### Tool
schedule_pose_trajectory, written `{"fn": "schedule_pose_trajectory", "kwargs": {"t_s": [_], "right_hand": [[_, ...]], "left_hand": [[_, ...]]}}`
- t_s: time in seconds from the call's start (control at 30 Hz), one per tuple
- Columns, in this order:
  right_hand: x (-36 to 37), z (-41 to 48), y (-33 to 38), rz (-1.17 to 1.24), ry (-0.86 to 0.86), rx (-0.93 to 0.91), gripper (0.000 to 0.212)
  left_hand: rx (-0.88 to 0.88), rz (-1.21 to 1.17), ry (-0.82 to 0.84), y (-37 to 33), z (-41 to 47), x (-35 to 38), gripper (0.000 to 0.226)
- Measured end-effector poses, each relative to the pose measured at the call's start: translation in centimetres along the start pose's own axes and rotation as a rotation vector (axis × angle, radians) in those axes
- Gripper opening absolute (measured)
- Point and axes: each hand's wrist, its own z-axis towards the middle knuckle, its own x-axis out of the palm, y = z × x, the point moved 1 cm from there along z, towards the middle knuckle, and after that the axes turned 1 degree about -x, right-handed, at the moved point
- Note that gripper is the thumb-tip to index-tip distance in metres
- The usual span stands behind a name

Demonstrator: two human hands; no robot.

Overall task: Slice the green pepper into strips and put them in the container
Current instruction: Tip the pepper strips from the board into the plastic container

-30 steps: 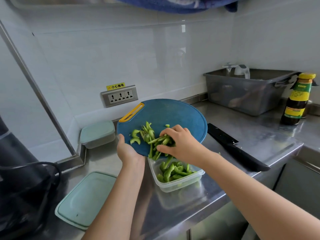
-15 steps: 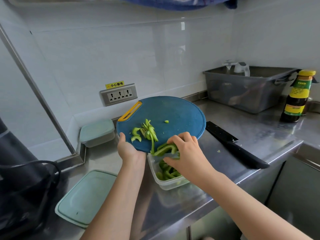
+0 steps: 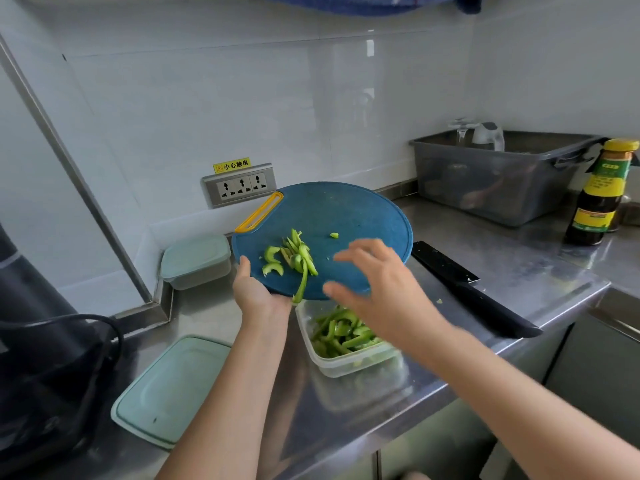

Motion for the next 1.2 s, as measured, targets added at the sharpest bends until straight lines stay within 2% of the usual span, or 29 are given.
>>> {"fn": "schedule_pose_trajectory", "kwargs": {"t_s": [0.07, 0.2, 0.33, 0.43, 0.57, 0.77, 0.97, 1.2], "right_hand": [[-0.7, 3.4, -1.2, 0.039, 0.018, 0.071, 0.052], [0.2, 9.1, -3.0, 0.021, 0.194, 0.224, 0.069], [3.5, 10.7, -0.9, 0.036, 0.307, 0.076, 0.071], [4.6, 10.4, -0.1, -0.075, 0.375, -0.043, 0.067], [4.2, 9.1, -0.6, -0.045, 0.340, -0.095, 0.053], [3.4, 5.9, -1.7, -0.065, 0.186, -0.110, 0.028], [2.7, 2.8, -1.9, -0.095, 0.094, -0.121, 0.024], [2.2, -0.4, -1.7, -0.078, 0.098, -0.136, 0.016]], "left_hand": [[-0.019, -0.014, 0.029, -0.1, -0.1, 0.1, 0.035], [-0.038, -0.021, 0.096, -0.2, -0.3, 0.4, 0.036], [-0.068, -0.043, 0.176, -0.3, -0.1, 0.5, 0.041], [-0.074, -0.031, 0.198, -0.3, 0.2, 0.4, 0.043], [-0.072, -0.043, 0.224, -0.2, 0.1, 0.4, 0.048], [-0.085, -0.033, 0.215, 0.9, -0.4, 0.4, 0.046], [-0.090, -0.050, 0.213, 1.2, -0.7, 0.8, 0.043], [-0.062, -0.067, 0.225, 0.6, -0.6, 0.9, 0.040]]}}
